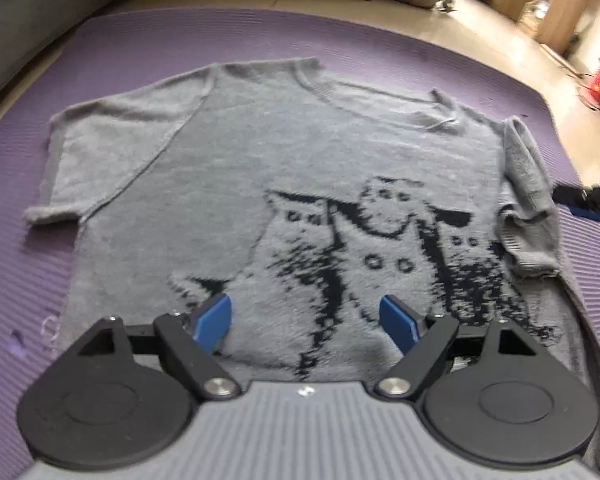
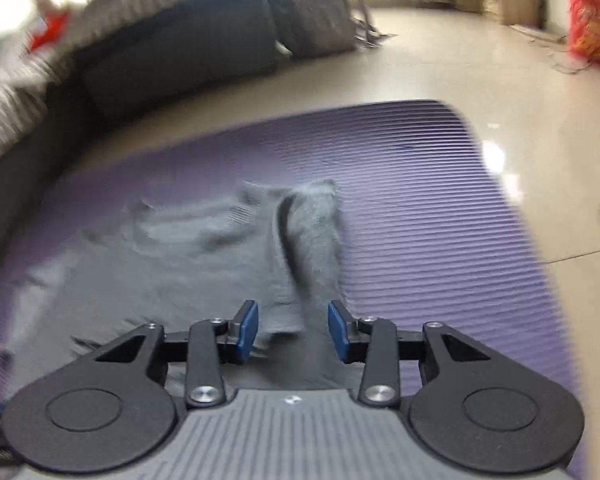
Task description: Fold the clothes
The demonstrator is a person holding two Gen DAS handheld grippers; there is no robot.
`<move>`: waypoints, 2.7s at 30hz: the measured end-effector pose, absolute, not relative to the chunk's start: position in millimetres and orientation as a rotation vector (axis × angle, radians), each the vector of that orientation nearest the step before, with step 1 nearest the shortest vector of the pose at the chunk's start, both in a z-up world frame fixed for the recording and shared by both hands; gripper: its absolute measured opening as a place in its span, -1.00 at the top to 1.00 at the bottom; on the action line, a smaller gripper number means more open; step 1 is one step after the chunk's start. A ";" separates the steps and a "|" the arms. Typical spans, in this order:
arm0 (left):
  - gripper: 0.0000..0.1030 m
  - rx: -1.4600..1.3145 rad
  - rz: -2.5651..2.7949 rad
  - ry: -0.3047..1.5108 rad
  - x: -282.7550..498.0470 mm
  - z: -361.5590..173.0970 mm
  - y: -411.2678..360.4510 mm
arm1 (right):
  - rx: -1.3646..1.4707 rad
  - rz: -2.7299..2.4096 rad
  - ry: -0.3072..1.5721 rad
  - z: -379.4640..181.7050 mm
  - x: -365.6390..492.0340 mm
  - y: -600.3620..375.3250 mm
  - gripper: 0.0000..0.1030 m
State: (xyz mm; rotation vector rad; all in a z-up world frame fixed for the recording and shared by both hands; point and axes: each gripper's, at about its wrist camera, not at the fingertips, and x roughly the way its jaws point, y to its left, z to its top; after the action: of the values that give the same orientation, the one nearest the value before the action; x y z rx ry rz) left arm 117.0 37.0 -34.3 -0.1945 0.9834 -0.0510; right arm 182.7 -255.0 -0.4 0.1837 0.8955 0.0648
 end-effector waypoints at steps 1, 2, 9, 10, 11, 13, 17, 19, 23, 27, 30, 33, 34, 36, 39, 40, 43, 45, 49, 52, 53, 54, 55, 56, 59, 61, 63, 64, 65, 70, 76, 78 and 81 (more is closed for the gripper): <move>-0.87 -0.211 -0.070 0.982 116.7 -32.5 35.1 | 0.197 0.025 0.934 6.7 174.1 -260.3 0.14; -0.94 -0.220 -0.080 0.983 116.3 -31.2 33.5 | 0.216 -0.009 0.965 13.4 164.6 -265.3 -0.08; -1.00 -0.193 -0.111 0.982 106.4 -7.7 6.6 | 0.260 -0.139 1.028 46.1 55.5 -288.3 -0.58; -1.00 -0.186 -0.123 0.976 105.0 -3.6 1.6 | 0.253 -0.137 1.033 47.1 43.8 -288.2 -0.58; -1.00 -0.172 -0.135 0.973 105.2 -0.8 -3.5 | 0.247 -0.134 1.039 47.2 35.0 -287.8 -0.57; -1.00 -0.135 -0.162 0.955 107.5 4.5 -16.7 | 0.235 -0.117 1.059 44.7 6.7 -285.4 -0.57; -1.00 -0.045 -0.202 0.904 118.4 9.1 -45.2 | 0.181 -0.078 1.103 40.4 -26.4 -278.7 -0.57; -0.91 0.010 -0.211 0.874 127.4 5.9 -57.6 | 0.170 -0.065 1.122 33.4 -35.1 -277.8 -0.56; -0.53 0.136 -0.249 0.804 151.2 -10.3 -84.9 | 0.163 -0.030 1.181 11.6 -36.6 -281.2 -0.54; -0.52 0.250 -0.325 0.714 167.6 -26.7 -108.4 | 0.087 -0.018 1.187 2.1 -23.9 -279.4 -0.53; -0.50 0.346 -0.396 0.695 175.8 -41.6 -123.1 | 0.051 0.002 1.191 -2.3 -14.4 -276.3 -0.52; -0.44 0.407 -0.454 0.641 178.0 -53.6 -125.8 | 0.056 0.027 1.233 -11.3 -6.0 -274.2 -0.45; -0.38 0.414 -0.469 0.622 178.3 -56.2 -125.3 | 0.051 0.039 1.253 -15.7 -5.0 -271.9 -0.45; -0.27 0.381 -0.487 0.611 184.4 -57.2 -121.8 | 0.035 0.054 1.277 -21.2 -5.4 -267.9 -0.44; 0.05 0.359 -0.488 0.589 189.2 -55.3 -119.0 | 0.004 0.074 1.292 -24.8 -9.2 -258.5 -0.44; 0.20 0.350 -0.493 0.586 191.5 -55.1 -118.0 | 0.000 0.077 1.293 -25.4 -9.9 -256.2 -0.44; 0.58 0.320 -0.496 0.579 196.3 -54.5 -115.4 | 0.007 0.078 1.303 -28.0 -11.6 -254.8 -0.44; 0.71 0.299 -0.481 0.574 197.5 -54.0 -113.6 | 0.011 0.073 1.314 -30.2 -12.6 -255.9 -0.44; 0.61 0.123 -0.378 0.622 209.2 -52.3 -94.2 | 0.046 0.038 1.323 -33.2 -13.6 -261.9 -0.42; 0.02 0.051 -0.418 0.667 213.5 -53.3 -86.4 | 0.078 0.018 1.326 -33.9 -14.9 -267.2 -0.34; -0.09 0.041 -0.432 0.671 213.6 -53.1 -85.0 | 0.082 0.014 1.326 -34.4 -15.1 -267.8 -0.33; -0.21 0.041 -0.450 0.652 211.6 -50.9 -84.0 | 0.084 0.007 1.321 -34.7 -15.4 -268.1 -0.28; -0.31 0.042 -0.459 0.640 210.6 -49.3 -83.6 | 0.085 -0.001 1.315 -34.8 -15.8 -268.4 -0.24; -0.35 0.045 -0.462 0.637 210.0 -48.5 -84.2 | 0.089 -0.008 1.312 -35.3 -15.2 -270.3 -0.14; -0.40 0.055 -0.498 0.645 209.5 -48.5 -87.8 | 0.101 -0.027 1.309 -37.3 -12.3 -277.4 -0.10; -0.39 0.107 -0.516 0.644 207.3 -51.4 -96.4 | 0.103 -0.030 1.309 -38.1 -11.4 -279.2 -0.10; -0.35 0.157 -0.501 0.637 206.5 -56.6 -102.5 | 0.100 -0.028 1.308 -38.9 -11.0 -278.9 -0.10; -0.30 0.174 -0.490 0.631 206.6 -58.1 -104.9 | 0.095 -0.026 1.307 -39.4 -10.9 -277.9 -0.10; -0.22 0.190 -0.476 0.622 207.1 -59.7 -106.9 | 0.092 -0.024 1.306 -39.9 -10.5 -277.0 -0.10; 0.44 0.211 -0.355 0.558 208.8 -56.5 -108.1 | 0.104 -0.028 1.293 -38.7 -11.1 -275.8 0.00; 0.31 0.114 -0.256 0.609 220.0 -54.1 -80.0 | 0.173 -0.019 1.297 -36.4 -10.2 -285.4 0.58; 0.08 0.050 -0.284 0.624 220.4 -51.6 -69.1 | 0.182 -0.019 1.297 -36.7 -9.8 -287.1 0.58; -0.32 0.017 -0.370 0.598 217.1 -45.4 -61.1 | 0.170 -0.021 1.294 -36.6 -9.7 -285.1 0.58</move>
State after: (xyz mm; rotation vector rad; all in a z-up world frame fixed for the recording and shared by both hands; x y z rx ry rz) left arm 217.1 -61.1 -45.4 0.0171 0.5983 -0.3703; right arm -9.7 -285.1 -36.6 0.1703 1.2937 -0.0206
